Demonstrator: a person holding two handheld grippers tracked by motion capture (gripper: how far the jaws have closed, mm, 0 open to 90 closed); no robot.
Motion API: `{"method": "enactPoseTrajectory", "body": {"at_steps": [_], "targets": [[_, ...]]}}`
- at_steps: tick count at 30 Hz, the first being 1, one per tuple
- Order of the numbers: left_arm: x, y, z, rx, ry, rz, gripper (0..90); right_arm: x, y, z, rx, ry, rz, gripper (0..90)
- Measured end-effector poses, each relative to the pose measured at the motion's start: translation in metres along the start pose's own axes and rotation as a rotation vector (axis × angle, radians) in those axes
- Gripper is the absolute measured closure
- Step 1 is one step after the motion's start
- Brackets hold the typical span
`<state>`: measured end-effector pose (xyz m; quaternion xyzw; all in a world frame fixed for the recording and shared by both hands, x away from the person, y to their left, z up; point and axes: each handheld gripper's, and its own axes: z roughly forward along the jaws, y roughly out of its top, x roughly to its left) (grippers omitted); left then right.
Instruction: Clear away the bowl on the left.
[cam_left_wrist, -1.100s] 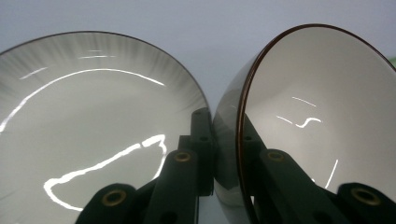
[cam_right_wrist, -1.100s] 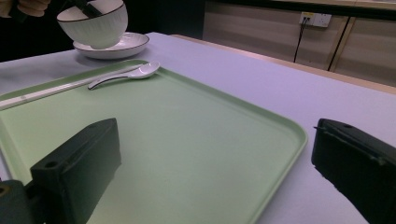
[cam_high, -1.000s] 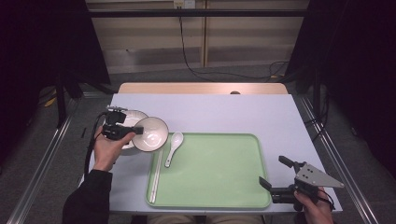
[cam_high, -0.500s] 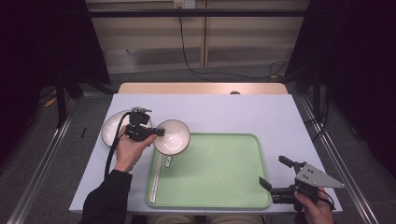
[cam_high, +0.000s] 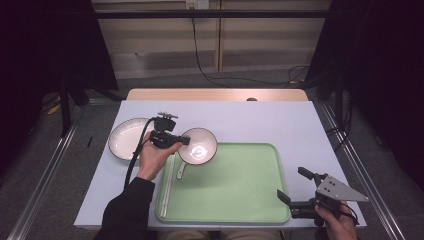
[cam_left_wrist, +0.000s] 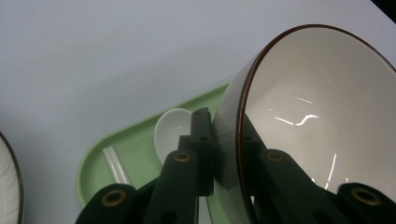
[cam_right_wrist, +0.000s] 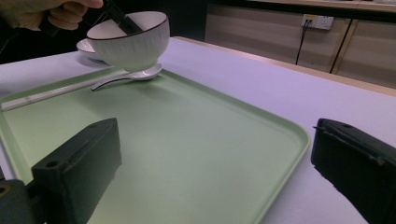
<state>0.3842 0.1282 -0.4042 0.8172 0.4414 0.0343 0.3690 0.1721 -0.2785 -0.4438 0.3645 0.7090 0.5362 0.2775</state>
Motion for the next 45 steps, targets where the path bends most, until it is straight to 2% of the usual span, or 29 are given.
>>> {"method": "enactPoseTrajectory", "body": {"at_steps": [14, 16, 17, 19, 21, 23, 24, 27, 29, 31, 35, 39, 41, 45], "targets": [[-0.021, 0.019, 0.024, 0.021, -0.041, 0.031, 82.5, 0.0, 0.0, 0.001, -0.007, 0.004, 0.007, 1.2], [-0.026, 0.022, 0.026, 0.019, -0.04, 0.037, 82.4, 0.0, 0.0, 0.001, -0.007, -0.003, 0.008, 1.2], [-0.028, 0.024, 0.028, 0.026, -0.057, 0.039, 82.5, 0.0, 0.0, 0.001, -0.007, 0.0, 0.01, 1.2], [-0.034, 0.028, 0.032, 0.02, -0.048, 0.046, 82.5, 0.0, 0.0, 0.001, -0.005, 0.011, 0.005, 1.2], [-0.037, 0.032, 0.036, 0.024, -0.064, 0.051, 82.3, 0.0, 0.0, 0.0, -0.007, 0.005, 0.001, 1.2], [-0.041, 0.035, 0.041, 0.032, -0.061, 0.057, 82.5, 0.0, -0.001, 0.0, -0.007, 0.005, 0.0, 1.2], [-0.043, 0.036, 0.044, 0.032, -0.055, 0.053, 82.4, 0.0, -0.001, 0.0, -0.005, 0.005, 0.001, 1.2], [-0.046, 0.037, 0.053, 0.039, -0.086, 0.038, 82.4, 0.0, -0.001, 0.0, -0.005, 0.008, 0.0, 1.2], [-0.051, 0.039, 0.059, 0.039, -0.075, 0.04, 82.4, 0.0, -0.001, 0.0, -0.003, 0.003, 0.0, 1.2], [-0.054, 0.041, 0.064, 0.043, -0.091, 0.028, 82.4, 0.0, -0.001, 0.0, -0.006, 0.0, 0.001, 1.2], [-0.06, 0.045, 0.069, 0.055, -0.092, 0.053, 82.5, -0.001, -0.001, 0.0, -0.009, 0.003, 0.0, 1.2], [-0.064, 0.047, 0.076, 0.055, -0.094, 0.036, 82.4, 0.0, -0.001, -0.001, -0.011, -0.002, -0.004, 1.2], [-0.066, 0.048, 0.081, 0.073, -0.087, 0.049, 82.5, 0.0, -0.001, -0.001, -0.008, 0.004, -0.006, 1.3], [-0.07, 0.049, 0.092, 0.084, -0.085, 0.035, 82.5, 0.0, -0.001, 0.0, -0.004, 0.006, -0.002, 1.4]]}}
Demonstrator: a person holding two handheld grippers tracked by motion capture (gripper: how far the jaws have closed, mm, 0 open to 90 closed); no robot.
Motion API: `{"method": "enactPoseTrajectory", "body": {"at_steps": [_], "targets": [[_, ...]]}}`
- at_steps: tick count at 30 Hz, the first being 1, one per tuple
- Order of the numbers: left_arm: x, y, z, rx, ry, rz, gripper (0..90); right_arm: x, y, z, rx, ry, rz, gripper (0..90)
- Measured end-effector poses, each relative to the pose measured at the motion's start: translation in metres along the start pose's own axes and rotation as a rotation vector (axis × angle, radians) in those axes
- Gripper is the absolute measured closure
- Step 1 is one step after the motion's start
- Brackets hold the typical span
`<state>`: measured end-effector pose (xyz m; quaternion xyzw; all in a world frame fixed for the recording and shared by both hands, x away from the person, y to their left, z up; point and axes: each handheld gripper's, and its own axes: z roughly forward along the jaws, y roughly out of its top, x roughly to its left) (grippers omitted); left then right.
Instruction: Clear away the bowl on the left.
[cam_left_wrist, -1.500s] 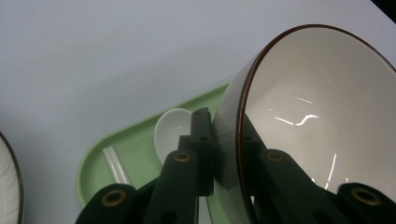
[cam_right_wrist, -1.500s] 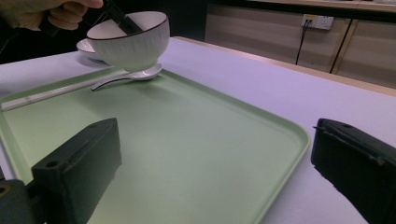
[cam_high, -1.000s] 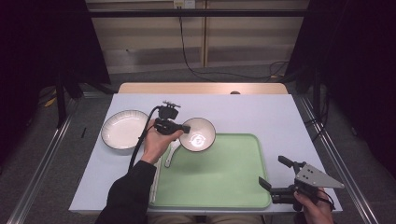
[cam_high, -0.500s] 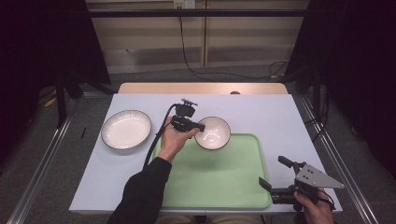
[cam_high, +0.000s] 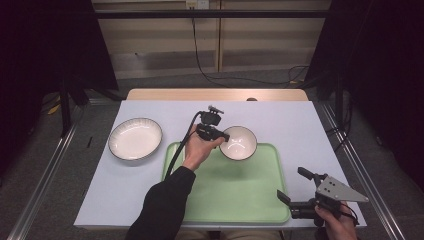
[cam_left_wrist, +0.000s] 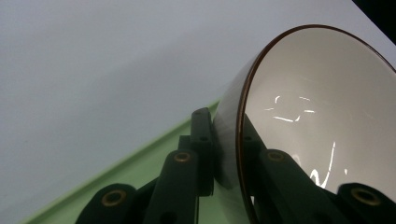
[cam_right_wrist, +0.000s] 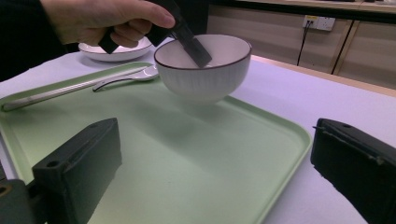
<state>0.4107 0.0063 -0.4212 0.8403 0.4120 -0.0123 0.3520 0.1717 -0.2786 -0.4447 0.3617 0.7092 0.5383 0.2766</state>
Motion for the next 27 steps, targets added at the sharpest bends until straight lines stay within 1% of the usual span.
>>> {"method": "enactPoseTrajectory", "body": {"at_steps": [1, 3, 4, 5, 6, 7, 8, 9, 10, 12, 15, 18, 19, 20, 22, 23, 24, 26, 27], "targets": [[-0.002, 0.001, 0.003, 0.005, 0.003, -0.001, 82.5, 0.0, 0.0, 0.0, -0.004, 0.0, -0.001, 1.4], [-0.005, 0.002, 0.008, 0.02, 0.003, 0.02, 82.4, -0.001, 0.0, 0.0, -0.002, -0.001, 0.003, 1.4], [-0.008, 0.003, 0.012, 0.013, -0.002, 0.007, 82.5, -0.001, 0.0, 0.0, -0.001, 0.002, 0.008, 1.4], [-0.009, 0.003, 0.015, 0.017, -0.003, 0.013, 82.5, -0.001, 0.0, 0.0, 0.0, 0.001, 0.01, 1.4], [-0.01, 0.004, 0.017, 0.035, -0.009, 0.028, 82.5, -0.001, 0.0, 0.0, 0.0, 0.001, 0.009, 1.4], [-0.012, 0.004, 0.02, 0.026, -0.013, 0.01, 82.5, -0.001, 0.0, 0.0, -0.001, 0.003, 0.008, 1.4], [-0.012, 0.004, 0.023, 0.036, -0.014, 0.023, 82.4, -0.001, -0.001, 0.0, 0.0, 0.005, 0.002, 1.4], [-0.013, 0.004, 0.025, 0.038, -0.02, 0.01, 82.5, -0.001, -0.001, 0.0, 0.0, 0.004, -0.001, 1.4], [-0.014, 0.004, 0.028, 0.044, -0.02, 0.021, 82.5, -0.001, -0.001, 0.0, -0.001, 0.005, 0.005, 1.4], [-0.017, 0.005, 0.032, 0.041, -0.019, 0.004, 82.5, -0.001, 0.0, 0.0, -0.005, 0.002, 0.0, 1.4], [-0.019, 0.008, 0.037, 0.05, -0.029, 0.007, 82.5, 0.0, 0.0, 0.0, 0.0, 0.0, 0.002, 1.4], [-0.024, 0.01, 0.043, 0.04, -0.029, -0.005, 82.5, -0.001, 0.0, 0.0, -0.003, 0.004, 0.002, 1.4], [-0.023, 0.009, 0.045, 0.047, -0.035, 0.002, 82.5, -0.001, 0.0, 0.0, -0.004, 0.006, -0.001, 1.4], [-0.022, 0.009, 0.047, 0.061, -0.039, -0.003, 82.5, -0.001, 0.0, 0.0, -0.004, 0.005, 0.0, 1.4], [-0.023, 0.008, 0.05, 0.047, -0.034, -0.003, 82.4, -0.001, 0.0, 0.0, -0.003, 0.007, 0.002, 1.4], [-0.023, 0.008, 0.05, 0.054, -0.035, 0.003, 82.5, 0.0, 0.0, 0.0, -0.003, 0.008, 0.002, 1.6], [-0.024, 0.008, 0.052, 0.05, -0.038, -0.005, 82.5, 0.0, 0.0, 0.0, -0.003, 0.009, 0.0, 1.5], [-0.025, 0.008, 0.053, 0.048, -0.034, -0.004, 82.4, 0.0, 0.0, 0.0, -0.006, 0.008, -0.002, 1.6], [-0.025, 0.008, 0.054, 0.051, -0.035, -0.01, 82.4, -0.001, 0.0, 0.0, -0.003, 0.003, -0.005, 1.6]]}}
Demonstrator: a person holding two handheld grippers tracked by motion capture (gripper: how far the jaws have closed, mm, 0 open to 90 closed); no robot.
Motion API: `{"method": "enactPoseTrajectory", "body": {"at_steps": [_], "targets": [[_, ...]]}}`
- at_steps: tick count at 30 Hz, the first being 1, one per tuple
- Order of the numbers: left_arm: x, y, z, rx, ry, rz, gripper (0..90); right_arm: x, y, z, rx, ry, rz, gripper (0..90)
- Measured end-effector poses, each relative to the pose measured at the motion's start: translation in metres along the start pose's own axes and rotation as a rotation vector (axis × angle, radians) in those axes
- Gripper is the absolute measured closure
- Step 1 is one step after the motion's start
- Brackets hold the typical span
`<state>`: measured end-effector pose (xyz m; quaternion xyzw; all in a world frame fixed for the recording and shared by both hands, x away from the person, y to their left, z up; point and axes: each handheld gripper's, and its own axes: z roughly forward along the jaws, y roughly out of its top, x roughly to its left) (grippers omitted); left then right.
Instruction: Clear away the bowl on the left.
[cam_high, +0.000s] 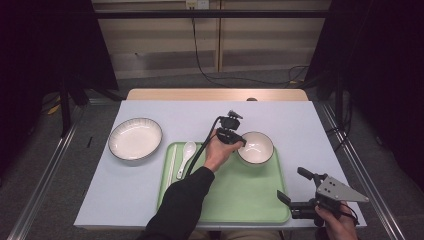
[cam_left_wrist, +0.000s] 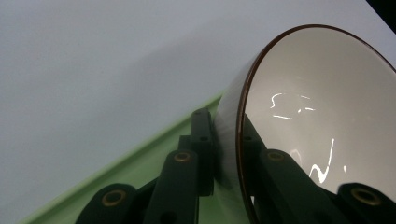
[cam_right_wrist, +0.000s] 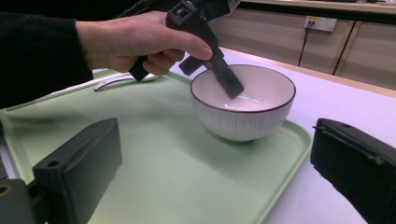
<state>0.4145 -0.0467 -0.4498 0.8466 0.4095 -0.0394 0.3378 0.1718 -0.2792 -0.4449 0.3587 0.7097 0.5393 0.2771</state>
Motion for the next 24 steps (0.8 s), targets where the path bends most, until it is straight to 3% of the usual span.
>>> {"method": "enactPoseTrajectory", "body": {"at_steps": [2, 4, 9, 12, 13, 16, 17, 19, 24], "targets": [[0.0006, -0.0004, 0.0009, -0.007, -0.009, 0.011, 82.1, -0.0004, -0.0002, 0.0001, 0.001, -0.005, 0.004, 2.0], [-0.0004, -0.001, 0.0022, -0.015, -0.002, -0.011, 82.1, -0.0003, -0.0003, 0.0, -0.001, -0.006, 0.005, 2.0], [-0.0007, -0.0021, 0.002, -0.007, 0.025, 0.03, 82.5, 0.0, -0.0001, 0.0001, 0.0, -0.008, 0.005, 2.0], [-0.004, -0.0023, 0.0029, -0.025, 0.032, 0.018, 82.4, -0.0003, -0.0001, 0.0001, 0.0, -0.008, 0.007, 2.0], [-0.004, -0.0026, 0.003, -0.023, 0.04, 0.031, 82.4, -0.0002, -0.0002, 0.0, 0.002, -0.006, 0.006, 2.0], [-0.0035, -0.002, 0.0036, -0.02, 0.032, 0.024, 82.1, -0.0005, -0.0003, -0.0001, 0.002, -0.004, 0.003, 2.0], [-0.0019, -0.0016, 0.0031, -0.008, 0.035, 0.042, 82.1, -0.0007, -0.0002, 0.0, 0.001, -0.003, 0.007, 2.0], [-0.0025, -0.0022, 0.0044, -0.026, 0.03, 0.021, 81.7, -0.0006, -0.0001, 0.0, -0.002, -0.004, 0.004, 2.0], [-0.0037, -0.0033, 0.0067, -0.021, 0.033, 0.039, 80.0, -0.0003, -0.0001, -0.0005, 0.0, -0.002, 0.003, 2.0]]}}
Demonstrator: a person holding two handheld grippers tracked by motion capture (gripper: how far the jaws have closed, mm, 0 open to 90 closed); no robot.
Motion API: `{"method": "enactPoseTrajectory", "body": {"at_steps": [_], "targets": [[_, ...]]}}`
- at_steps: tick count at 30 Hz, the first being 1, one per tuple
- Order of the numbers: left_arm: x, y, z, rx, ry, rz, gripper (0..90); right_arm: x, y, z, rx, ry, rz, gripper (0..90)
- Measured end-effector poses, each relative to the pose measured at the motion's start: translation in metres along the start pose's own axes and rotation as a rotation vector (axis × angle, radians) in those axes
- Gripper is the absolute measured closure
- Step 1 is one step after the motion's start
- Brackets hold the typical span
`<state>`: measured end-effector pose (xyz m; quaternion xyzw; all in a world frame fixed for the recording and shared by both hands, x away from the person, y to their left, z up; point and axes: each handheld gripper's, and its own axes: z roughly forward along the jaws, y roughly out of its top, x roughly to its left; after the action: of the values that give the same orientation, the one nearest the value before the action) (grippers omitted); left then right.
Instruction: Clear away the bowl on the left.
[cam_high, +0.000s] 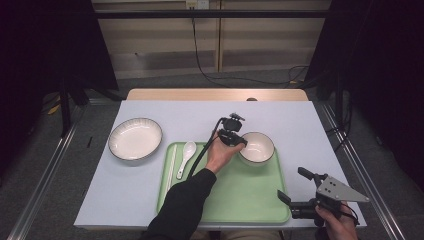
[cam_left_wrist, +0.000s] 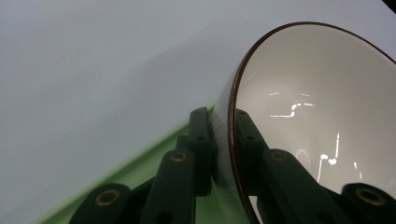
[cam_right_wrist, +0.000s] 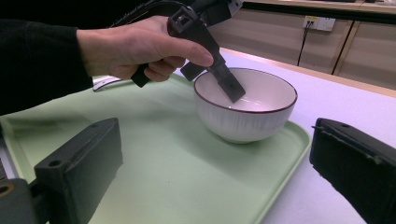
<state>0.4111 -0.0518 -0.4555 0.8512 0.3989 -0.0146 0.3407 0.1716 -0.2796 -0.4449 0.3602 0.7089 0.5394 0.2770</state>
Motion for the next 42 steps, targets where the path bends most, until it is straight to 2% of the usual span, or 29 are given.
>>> {"method": "enactPoseTrajectory", "body": {"at_steps": [2, 3, 4, 5, 6, 9, 14, 16, 17, 19, 22, 23, 24, 25, 26, 27, 28, 30, 31, 32, 34, 37, 39, 40, 42], "targets": [[0.0, 0.0, 0.001, 0.008, -0.01, 0.013, 78.5, 0.0, 0.0, 0.0, -0.001, -0.002, 0.001, 2.0], [-0.001, -0.001, 0.002, -0.011, -0.01, -0.005, 78.2, 0.0, 0.0, 0.0, 0.0, 0.0, 0.0, 2.0], [-0.001, -0.001, 0.001, 0.002, -0.022, 0.004, 76.4, 0.0, 0.0, 0.0, 0.0, 0.002, 0.0, 2.0], [-0.001, -0.003, 0.001, -0.011, -0.022, 0.009, 73.5, 0.0, 0.0, 0.0, 0.0, 0.005, 0.0, 2.0], [0.0, -0.003, 0.001, -0.002, -0.009, 0.02, 70.2, 0.0, 0.0, 0.0, 0.001, 0.005, 0.002, 2.0], [0.003, -0.004, 0.0, -0.016, -0.012, 0.01, 64.4, 0.0, 0.0, 0.0, 0.002, 0.007, 0.001, 2.0], [0.003, -0.004, -0.004, -0.036, -0.004, 0.05, 48.3, 0.0, 0.0, 0.0, 0.002, 0.006, 0.001, 2.0], [0.004, -0.004, -0.007, -0.043, -0.016, 0.057, 40.7, 0.0, 0.0, 0.0, 0.0, 0.007, -0.001, 2.0], [0.003, -0.005, -0.008, -0.057, -0.009, 0.057, 38.6, 0.0, 0.0, 0.0, -0.001, 0.006, 0.003, 2.0], [0.003, -0.005, -0.01, -0.058, -0.031, 0.054, 26.5, 0.001, 0.0, 0.001, -0.001, 0.008, 0.002, 2.0], [0.003, -0.006, -0.013, -0.077, -0.017, 0.058, 17.0, 0.0, 0.0, 0.0, 0.005, 0.006, 0.001, 2.0], [0.006, -0.006, -0.015, -0.073, -0.019, 0.049, 13.3, 0.0, 0.0, 0.0, 0.003, 0.007, 0.004, 2.0], [0.006, -0.006, -0.016, -0.091, -0.005, 0.04, 10.7, 0.0, 0.0, 0.0, 0.001, 0.005, -0.002, 2.0], [0.008, -0.006, -0.018, -0.094, -0.013, 0.055, 7.4, 0.001, 0.0, 0.001, -0.001, 0.008, 0.002, 2.0], [0.009, -0.006, -0.02, -0.109, -0.014, 0.04, 5.5, 0.0, 0.0, 0.001, -0.001, 0.008, 0.0, 2.0], [0.009, -0.007, -0.022, -0.097, -0.015, 0.056, 4.1, 0.001, 0.0, 0.001, -0.001, 0.007, 0.001, 2.0], [0.011, -0.008, -0.024, -0.093, -0.033, 0.075, 3.1, 0.001, 0.0, 0.001, 0.003, 0.004, 0.002, 2.0], [0.014, -0.011, -0.028, -0.116, -0.044, 0.068, 4.5, 0.0, 0.0, 0.0, 0.002, 0.007, 0.003, 2.0], [0.015, -0.013, -0.03, -0.122, -0.026, 0.082, 3.1, 0.0, 0.0, 0.0, -0.002, 0.009, 0.003, 2.0], [0.016, -0.014, -0.032, -0.116, -0.037, 0.101, 3.8, 0.0, 0.0, 0.0, -0.002, 0.003, 0.002, 2.0], [0.017, -0.017, -0.037, -0.148, -0.04, 0.103, 3.7, 0.0, 0.0, 0.0, -0.001, 0.003, 0.001, 2.0], [0.021, -0.02, -0.048, -0.18, -0.018, 0.109, 3.4, 0.0, 0.0, 0.0, 0.002, 0.004, -0.001, 2.0], [0.021, -0.022, -0.053, -0.174, 0.018, 0.105, 2.7, 0.0, 0.0, 0.0, 0.002, 0.003, -0.002, 2.0], [0.022, -0.024, -0.055, -0.168, 0.024, 0.106, 3.0, 0.0, 0.0, 0.0, 0.001, 0.004, -0.002, 2.0], [0.024, -0.03, -0.061, -0.189, 0.022, 0.127, 3.0, 0.0, 0.0, 0.0, -0.002, 0.002, -0.003, 2.0]]}}
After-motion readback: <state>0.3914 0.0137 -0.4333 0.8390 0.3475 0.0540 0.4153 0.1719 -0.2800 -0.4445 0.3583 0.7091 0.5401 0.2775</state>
